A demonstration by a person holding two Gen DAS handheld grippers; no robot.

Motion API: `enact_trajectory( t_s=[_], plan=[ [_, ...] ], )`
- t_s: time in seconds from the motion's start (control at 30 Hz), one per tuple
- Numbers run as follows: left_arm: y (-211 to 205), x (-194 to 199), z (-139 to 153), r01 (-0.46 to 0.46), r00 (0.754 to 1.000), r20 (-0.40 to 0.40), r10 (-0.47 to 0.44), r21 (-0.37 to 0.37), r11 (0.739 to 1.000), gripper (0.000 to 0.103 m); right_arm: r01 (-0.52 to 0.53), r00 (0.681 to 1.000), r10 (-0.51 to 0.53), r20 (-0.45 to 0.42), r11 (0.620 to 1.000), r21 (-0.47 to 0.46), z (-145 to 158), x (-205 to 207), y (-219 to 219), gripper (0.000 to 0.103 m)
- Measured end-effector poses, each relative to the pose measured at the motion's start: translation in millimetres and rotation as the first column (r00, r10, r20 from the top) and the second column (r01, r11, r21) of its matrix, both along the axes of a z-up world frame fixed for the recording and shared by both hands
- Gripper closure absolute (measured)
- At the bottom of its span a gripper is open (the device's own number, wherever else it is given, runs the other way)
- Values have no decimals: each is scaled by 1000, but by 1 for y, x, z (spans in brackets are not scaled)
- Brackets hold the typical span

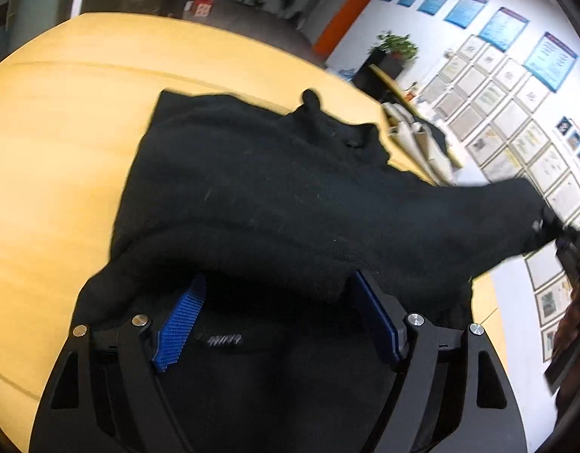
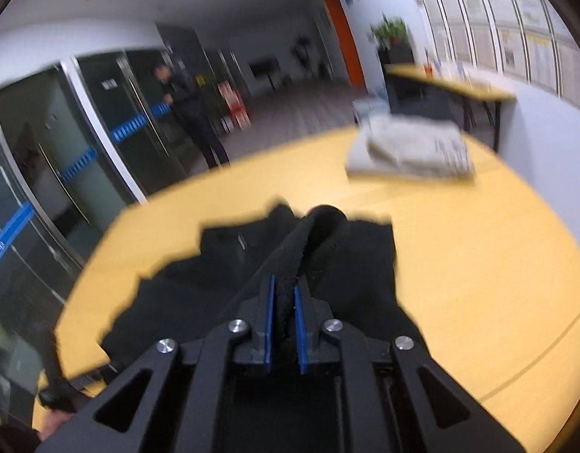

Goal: Fold clothes

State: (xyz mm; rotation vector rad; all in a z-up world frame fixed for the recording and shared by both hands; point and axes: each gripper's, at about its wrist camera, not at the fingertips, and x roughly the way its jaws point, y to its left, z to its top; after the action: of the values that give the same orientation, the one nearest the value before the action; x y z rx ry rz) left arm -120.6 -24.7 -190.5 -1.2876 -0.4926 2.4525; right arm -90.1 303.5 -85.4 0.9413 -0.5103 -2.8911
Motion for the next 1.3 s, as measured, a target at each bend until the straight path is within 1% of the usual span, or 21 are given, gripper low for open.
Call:
enact_trajectory(
  t_s=[0.07, 0.17, 0.23, 0.3, 0.43, 0.5, 0.57, 0.6, 0.63, 0.67, 0.7, 0.77, 0.8, 0.83, 0.87, 0.9, 0.97, 1.03, 1.13, 1.2, 1.3],
  plan=[
    [0, -5, -4, -1, 1000, 3, 1, -16, 1000, 23, 9, 999, -10, -37, 1000, -10, 16, 0, 2, 94],
    [-13, -8, -17, -34, 999, 37, 34, 2, 999, 24, 36, 999, -37, -27, 999, -5, 16, 0, 8, 94],
    [-20, -6, -22, -35, 999, 39, 35, 5, 999, 34, 69, 998, -68, 12, 998, -9, 2, 0, 17, 94],
    [-23, -2, -23, -20, 999, 31, 21, -17, 1000, 40, 111, 991, -109, 76, 993, -26, -21, 0, 32, 94],
    [-23, 10, -18, 18, 1000, 23, -16, -95, 995, 41, 149, 961, -137, 239, 988, -36, -87, -5, 53, 94],
    [-20, 18, -6, 39, 999, 17, -37, -122, 992, 39, 153, 944, -134, 301, 987, -42, -119, -4, 61, 94],
    [-16, 26, 7, 61, 998, 9, -60, -143, 988, 38, 148, 935, -130, 331, 988, -31, -136, -2, 65, 93],
    [-14, 24, 6, 66, 998, 5, -66, -152, 986, 29, 149, 931, -138, 339, 989, -7, -137, 0, 65, 90],
    [-13, 23, 4, 72, 997, 2, -73, -161, 984, 22, 151, 926, -148, 346, 988, 19, -137, 2, 65, 83],
    [-12, 21, 3, 77, 997, -2, -79, -171, 982, 9, 150, 927, -168, 336, 985, 79, -131, 5, 63, 80],
    [-11, 20, 1, 83, 996, -6, -85, -180, 980, 4, 150, 928, -189, 321, 978, 144, -124, 8, 60, 79],
    [-8, 17, -2, 93, 995, -13, -97, -198, 976, 4, 144, 947, -200, 252, 964, 223, -102, 14, 52, 79],
    [-7, 16, -3, 98, 994, -16, -104, -208, 973, 4, 131, 960, -184, 211, 961, 243, -90, 17, 46, 74],
    [-5, 15, -5, 103, 994, -19, -110, -217, 971, 6, 112, 971, -160, 180, 961, 254, -82, 17, 38, 63],
    [-4, 13, -6, 108, 993, -23, -116, -226, 968, 10, 84, 979, -128, 157, 962, 261, -76, 18, 30, 57],
    [-3, 12, -8, 113, 992, -26, -123, -235, 965, 11, 56, 982, -100, 161, 963, 263, -76, 17, 23, 52],
    [0, 9, -11, 123, 990, -32, -136, -254, 959, 11, -2, 983, -46, 177, 965, 263, -79, 14, 9, 52],
    [1, 8, -12, 130, 989, -37, -144, -265, 955, 11, 0, 978, -44, 204, 978, 210, -84, 17, 10, 52],
    [-14, 17, 9, 106, 993, -26, -114, -203, 974, 11, 18, 973, -48, 225, 991, 135, -81, 33, 19, 52],
    [-31, 39, 27, 85, 995, -30, -91, -169, 982, 11, 6, 973, -34, 229, 993, 119, -71, 53, 24, 52],
    [-53, 82, 56, 81, 995, -47, -91, -179, 980, 11, -16, 974, -20, 226, 988, 154, -45, 92, 36, 51]
  ],
)
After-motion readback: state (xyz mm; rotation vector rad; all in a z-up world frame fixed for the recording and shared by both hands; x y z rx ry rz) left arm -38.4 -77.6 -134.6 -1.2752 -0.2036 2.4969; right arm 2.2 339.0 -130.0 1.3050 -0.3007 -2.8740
